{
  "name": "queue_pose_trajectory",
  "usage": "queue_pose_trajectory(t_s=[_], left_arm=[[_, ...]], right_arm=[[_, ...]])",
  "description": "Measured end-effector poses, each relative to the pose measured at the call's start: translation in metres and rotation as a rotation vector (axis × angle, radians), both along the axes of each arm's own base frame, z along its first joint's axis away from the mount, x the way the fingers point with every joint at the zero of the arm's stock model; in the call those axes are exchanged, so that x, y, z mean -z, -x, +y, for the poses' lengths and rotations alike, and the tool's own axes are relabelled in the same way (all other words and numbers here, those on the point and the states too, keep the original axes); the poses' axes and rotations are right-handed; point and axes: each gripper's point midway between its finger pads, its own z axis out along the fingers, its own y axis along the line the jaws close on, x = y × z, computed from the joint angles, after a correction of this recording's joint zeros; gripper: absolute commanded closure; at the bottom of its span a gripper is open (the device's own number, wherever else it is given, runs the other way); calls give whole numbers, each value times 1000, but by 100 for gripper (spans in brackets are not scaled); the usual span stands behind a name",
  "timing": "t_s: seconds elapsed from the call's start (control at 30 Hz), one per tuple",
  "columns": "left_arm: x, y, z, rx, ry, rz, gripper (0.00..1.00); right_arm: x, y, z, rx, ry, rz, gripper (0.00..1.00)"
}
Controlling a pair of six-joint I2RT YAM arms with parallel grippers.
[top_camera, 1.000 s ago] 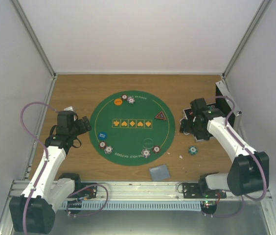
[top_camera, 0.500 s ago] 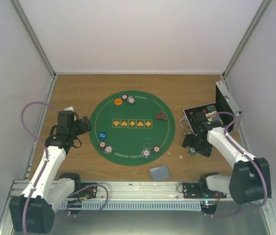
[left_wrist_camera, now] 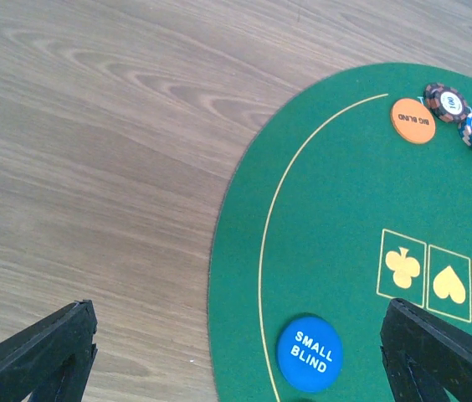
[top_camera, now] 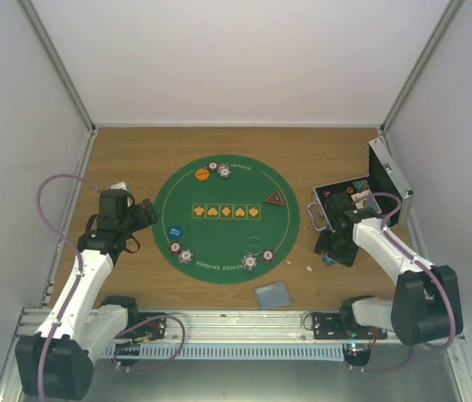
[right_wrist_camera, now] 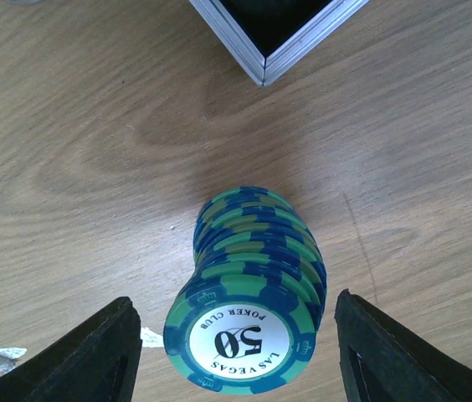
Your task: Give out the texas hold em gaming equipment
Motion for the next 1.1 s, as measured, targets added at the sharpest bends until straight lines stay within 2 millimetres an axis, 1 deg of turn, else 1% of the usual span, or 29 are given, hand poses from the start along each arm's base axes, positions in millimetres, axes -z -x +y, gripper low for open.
queue_pose_trajectory(t_s=[0.1,0.27,0.6,0.93,1.1], left_arm=[[0,0,0,0,0,0,6],[0,0,0,0,0,0,6],[0,0,0,0,0,0,6],[0,0,-1,2,0,1,6],[0,0,-1,5,0,0,6]], right_arm=[[2,1,0,0,1,5,43],[4,1,0,-1,3,8,50],[4,1,0,0,3,9,51],[6,2,-1,0,3,12,62],[6,2,-1,0,3,11,66]])
